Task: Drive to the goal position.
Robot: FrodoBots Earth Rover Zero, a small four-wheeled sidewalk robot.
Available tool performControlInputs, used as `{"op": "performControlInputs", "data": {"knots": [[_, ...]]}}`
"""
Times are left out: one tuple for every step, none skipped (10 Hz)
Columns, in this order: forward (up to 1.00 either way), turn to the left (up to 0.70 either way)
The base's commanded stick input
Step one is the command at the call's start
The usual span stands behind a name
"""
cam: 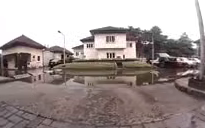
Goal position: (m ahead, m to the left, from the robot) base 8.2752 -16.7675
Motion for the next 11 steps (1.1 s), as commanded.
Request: {"op": "performControlInputs", "data": {"knots": [[0.50, 0.00], [0.50, 0.00], [0.50, 0.00], [0.50, 0.00], [0.50, 0.00], [0.50, 0.00], [0.50, 0.00], [0.50, 0.00], [0.50, 0.00], [0.50, 0.00], [0.50, 0.00]]}}
